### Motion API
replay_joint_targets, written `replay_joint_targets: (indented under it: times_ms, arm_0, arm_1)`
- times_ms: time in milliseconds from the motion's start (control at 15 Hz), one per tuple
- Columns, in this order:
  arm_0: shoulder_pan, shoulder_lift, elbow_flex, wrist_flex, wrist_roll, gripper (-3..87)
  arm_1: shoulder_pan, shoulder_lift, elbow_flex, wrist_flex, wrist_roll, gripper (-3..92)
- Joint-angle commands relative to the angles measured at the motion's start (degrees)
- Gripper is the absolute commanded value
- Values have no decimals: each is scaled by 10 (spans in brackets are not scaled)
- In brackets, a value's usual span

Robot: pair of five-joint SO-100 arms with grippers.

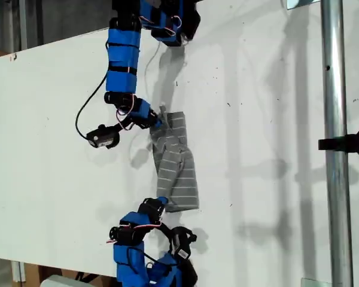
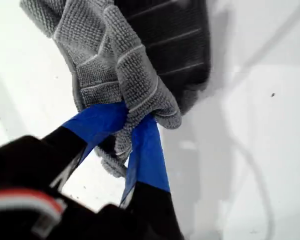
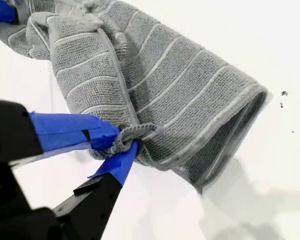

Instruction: Grasp corners of a towel and fold twice.

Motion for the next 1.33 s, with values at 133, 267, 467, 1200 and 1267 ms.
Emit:
replay_joint_targets:
  times_ms: [133, 267, 467, 1200, 1267]
  arm_0:
    - [-74, 96, 26, -4, 36, -30]
    - [-74, 166, 91, -29, 1, -30]
    - [-24, 214, 232, -107, -70, -30]
    - [123, 252, 283, -205, -178, -29]
    - [127, 278, 286, -192, -186, -29]
  arm_1:
    - [54, 91, -21, -32, -64, -2]
    - [40, 129, 30, -68, -64, -2]
    - [18, 164, 112, -91, -37, -2]
    - [-76, 107, 169, -137, 33, -2]
    - [-70, 132, 176, -127, 33, -2]
